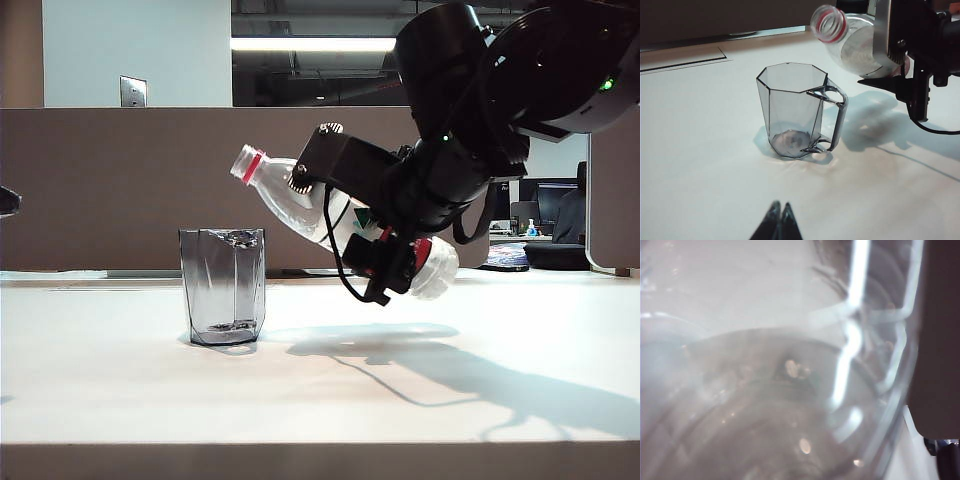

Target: Pick up the mineral water bottle on the table and pour water into the mug until it's half full.

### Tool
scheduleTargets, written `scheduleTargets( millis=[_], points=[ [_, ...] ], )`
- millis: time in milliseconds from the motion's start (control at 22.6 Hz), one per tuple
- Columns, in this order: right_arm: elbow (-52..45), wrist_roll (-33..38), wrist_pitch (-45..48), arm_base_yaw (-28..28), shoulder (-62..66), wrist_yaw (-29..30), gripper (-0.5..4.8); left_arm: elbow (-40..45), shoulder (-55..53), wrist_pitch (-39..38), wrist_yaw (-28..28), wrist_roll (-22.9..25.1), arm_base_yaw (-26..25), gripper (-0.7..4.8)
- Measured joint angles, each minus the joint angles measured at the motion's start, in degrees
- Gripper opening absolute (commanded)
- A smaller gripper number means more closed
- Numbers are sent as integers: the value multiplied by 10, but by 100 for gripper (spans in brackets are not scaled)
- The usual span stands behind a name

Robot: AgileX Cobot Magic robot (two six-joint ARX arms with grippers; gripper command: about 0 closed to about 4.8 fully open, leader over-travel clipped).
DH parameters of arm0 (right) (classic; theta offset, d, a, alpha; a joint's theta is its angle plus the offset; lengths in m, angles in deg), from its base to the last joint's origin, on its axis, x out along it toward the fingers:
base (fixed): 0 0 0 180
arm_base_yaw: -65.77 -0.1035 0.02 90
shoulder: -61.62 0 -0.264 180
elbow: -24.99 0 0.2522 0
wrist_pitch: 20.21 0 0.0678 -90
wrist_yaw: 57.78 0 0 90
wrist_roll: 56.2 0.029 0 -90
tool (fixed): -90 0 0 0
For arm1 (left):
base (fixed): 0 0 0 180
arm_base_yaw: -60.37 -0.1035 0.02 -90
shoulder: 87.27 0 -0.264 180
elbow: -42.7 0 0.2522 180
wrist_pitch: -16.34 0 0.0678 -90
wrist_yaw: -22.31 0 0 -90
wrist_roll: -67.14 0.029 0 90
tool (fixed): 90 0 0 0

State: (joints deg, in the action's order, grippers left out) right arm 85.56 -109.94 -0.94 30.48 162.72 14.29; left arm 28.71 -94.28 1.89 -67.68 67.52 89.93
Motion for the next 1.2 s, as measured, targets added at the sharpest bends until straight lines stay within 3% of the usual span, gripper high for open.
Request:
scheduleTargets(
  millis=[1197],
  points=[
    [2, -123, 20, 0, 0, -42, 313, 0, -1, 0, 0, 0, 0, -5]
  ],
)
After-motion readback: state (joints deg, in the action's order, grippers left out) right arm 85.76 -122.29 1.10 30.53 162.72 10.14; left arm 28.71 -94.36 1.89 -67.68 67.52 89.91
